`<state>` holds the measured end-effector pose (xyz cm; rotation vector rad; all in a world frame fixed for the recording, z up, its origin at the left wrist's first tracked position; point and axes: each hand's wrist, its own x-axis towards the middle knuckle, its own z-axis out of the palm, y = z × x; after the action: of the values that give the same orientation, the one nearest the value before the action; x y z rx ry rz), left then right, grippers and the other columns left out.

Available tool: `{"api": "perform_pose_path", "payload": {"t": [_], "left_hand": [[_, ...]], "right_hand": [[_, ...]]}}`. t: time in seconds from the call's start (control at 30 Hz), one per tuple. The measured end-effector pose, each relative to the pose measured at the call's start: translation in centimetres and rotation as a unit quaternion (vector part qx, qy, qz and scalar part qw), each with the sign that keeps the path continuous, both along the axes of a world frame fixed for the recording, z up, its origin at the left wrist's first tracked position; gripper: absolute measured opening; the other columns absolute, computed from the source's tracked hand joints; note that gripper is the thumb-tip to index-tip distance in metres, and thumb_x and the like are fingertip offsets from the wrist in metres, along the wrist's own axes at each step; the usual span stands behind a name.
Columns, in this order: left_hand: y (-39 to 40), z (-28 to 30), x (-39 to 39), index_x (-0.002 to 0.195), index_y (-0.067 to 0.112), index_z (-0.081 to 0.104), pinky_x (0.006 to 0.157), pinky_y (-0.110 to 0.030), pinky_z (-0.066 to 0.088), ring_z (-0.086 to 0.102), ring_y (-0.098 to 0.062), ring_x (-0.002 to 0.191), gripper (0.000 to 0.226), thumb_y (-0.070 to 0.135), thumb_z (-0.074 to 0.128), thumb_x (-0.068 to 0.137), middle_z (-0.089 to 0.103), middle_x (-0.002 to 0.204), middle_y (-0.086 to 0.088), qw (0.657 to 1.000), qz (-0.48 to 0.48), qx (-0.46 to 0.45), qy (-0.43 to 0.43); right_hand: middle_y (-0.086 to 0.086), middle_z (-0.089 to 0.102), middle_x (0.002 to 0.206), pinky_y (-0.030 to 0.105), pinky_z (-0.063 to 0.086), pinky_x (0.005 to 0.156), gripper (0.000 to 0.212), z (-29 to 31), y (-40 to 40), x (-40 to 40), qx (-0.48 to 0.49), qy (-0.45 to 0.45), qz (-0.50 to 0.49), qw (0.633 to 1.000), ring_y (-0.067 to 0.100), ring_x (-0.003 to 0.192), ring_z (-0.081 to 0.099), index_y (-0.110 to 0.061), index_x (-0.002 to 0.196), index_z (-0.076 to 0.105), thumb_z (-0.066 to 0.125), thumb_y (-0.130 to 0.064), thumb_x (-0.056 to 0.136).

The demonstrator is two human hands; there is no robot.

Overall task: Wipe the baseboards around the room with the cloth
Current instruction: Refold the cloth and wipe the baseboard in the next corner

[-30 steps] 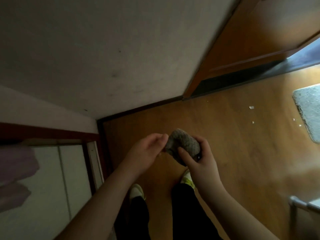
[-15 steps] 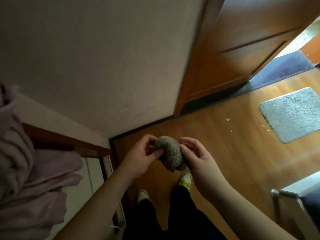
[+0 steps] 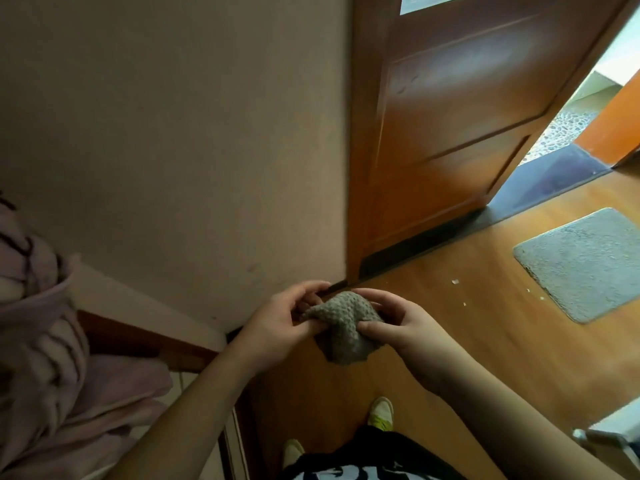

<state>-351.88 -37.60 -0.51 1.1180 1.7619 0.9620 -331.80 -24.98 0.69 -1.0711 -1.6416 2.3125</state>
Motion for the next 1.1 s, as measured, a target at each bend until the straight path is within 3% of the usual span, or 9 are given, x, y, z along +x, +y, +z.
{"api": "perform_pose_path", "payload": {"t": [0.2,0.4,0.47,0.53,0.67,0.77,0.87,0.97,1.1], "left_hand": [[2.8,1.7,1.5,0.117,0.030,0.069,0.084,-0.017,0.052,0.064,-0.003,0.101,0.028,0.018,0.071,0.092,0.069,0.107,0.015,0.999,-0.003,0.012,0.047],[4.9,2.2,1.9,0.093,0.025,0.074,0.075,-0.023,0.053,0.065,-0.008,0.092,0.009,0.018,0.068,0.093,0.069,0.096,0.011,0.993,0.079,0.051,0.078],[5.5,2.0,2.0,0.089,0.026,0.073,0.072,-0.020,0.052,0.067,-0.008,0.089,0.011,0.023,0.064,0.095,0.072,0.093,0.007,0.994,0.097,0.042,0.017],[6.4,2.0,2.1,0.092,0.023,0.074,0.073,-0.021,0.054,0.070,-0.014,0.090,0.013,0.024,0.062,0.097,0.075,0.093,-0.001,0.980,0.122,0.030,-0.153],[8.8,1.8,1.2,0.102,0.007,0.071,0.067,-0.026,0.057,0.072,-0.020,0.085,0.020,0.022,0.067,0.089,0.074,0.096,-0.014,0.919,0.171,0.044,-0.354],[10.7,1.4,0.0,0.096,0.010,0.073,0.061,-0.026,0.058,0.072,-0.014,0.075,0.018,0.017,0.057,0.095,0.075,0.089,-0.009,0.902,0.179,0.029,-0.393],[12.3,0.9,-1.3,0.103,0.011,0.074,0.076,-0.032,0.061,0.073,-0.018,0.090,0.034,0.037,0.056,0.091,0.075,0.105,-0.014,0.891,0.154,0.007,-0.428],[13.6,0.2,-2.9,0.122,0.011,0.064,0.088,-0.035,0.054,0.070,-0.022,0.108,0.053,0.051,0.044,0.095,0.072,0.117,-0.014,0.874,0.117,0.003,-0.472],[14.9,-1.6,-3.3,0.123,0.020,0.065,0.090,-0.029,0.054,0.067,-0.018,0.114,0.038,0.043,0.049,0.097,0.071,0.121,-0.004,0.940,0.019,0.000,-0.342]], "right_hand": [[0.002,0.071,0.118,0.039,0.056,0.094,0.041,0.4,2.5,1.2,0.016,0.023,-0.035,0.999,0.021,0.109,0.068,-0.023,0.125,0.066,0.067,-0.003,0.090],[0.005,0.070,0.113,0.040,0.059,0.086,0.037,1.0,4.3,1.8,0.002,0.055,-0.082,0.995,0.023,0.103,0.070,-0.032,0.119,0.069,0.074,-0.029,0.082],[0.007,0.069,0.109,0.036,0.060,0.077,0.036,1.0,4.6,1.6,0.025,0.049,-0.103,0.993,0.022,0.096,0.071,-0.033,0.114,0.070,0.072,-0.038,0.078],[0.006,0.069,0.106,0.029,0.057,0.070,0.032,0.7,5.0,1.4,0.045,0.039,-0.101,0.993,0.020,0.091,0.071,-0.037,0.109,0.071,0.069,-0.045,0.078],[-0.006,0.069,0.123,0.024,0.055,0.086,0.046,-0.2,4.9,0.4,0.065,0.065,-0.045,0.995,0.013,0.111,0.067,-0.037,0.127,0.062,0.068,-0.054,0.085],[-0.005,0.066,0.129,0.033,0.054,0.096,0.065,-0.8,4.4,-0.8,0.096,0.067,-0.039,0.992,0.015,0.118,0.063,-0.027,0.138,0.052,0.077,-0.045,0.080],[-0.004,0.073,0.113,0.036,0.056,0.092,0.035,-0.7,4.0,-2.4,0.141,0.011,-0.121,0.982,0.016,0.106,0.069,-0.026,0.119,0.065,0.066,-0.038,0.086],[0.003,0.074,0.109,0.034,0.056,0.088,0.029,-0.7,4.1,-3.1,0.070,0.005,-0.192,0.979,0.022,0.106,0.069,-0.022,0.111,0.071,0.059,-0.041,0.092],[0.015,0.073,0.109,0.031,0.057,0.071,0.031,-0.1,3.9,-3.2,-0.031,0.019,-0.280,0.959,0.030,0.097,0.072,-0.019,0.109,0.073,0.063,-0.042,0.091]]}}
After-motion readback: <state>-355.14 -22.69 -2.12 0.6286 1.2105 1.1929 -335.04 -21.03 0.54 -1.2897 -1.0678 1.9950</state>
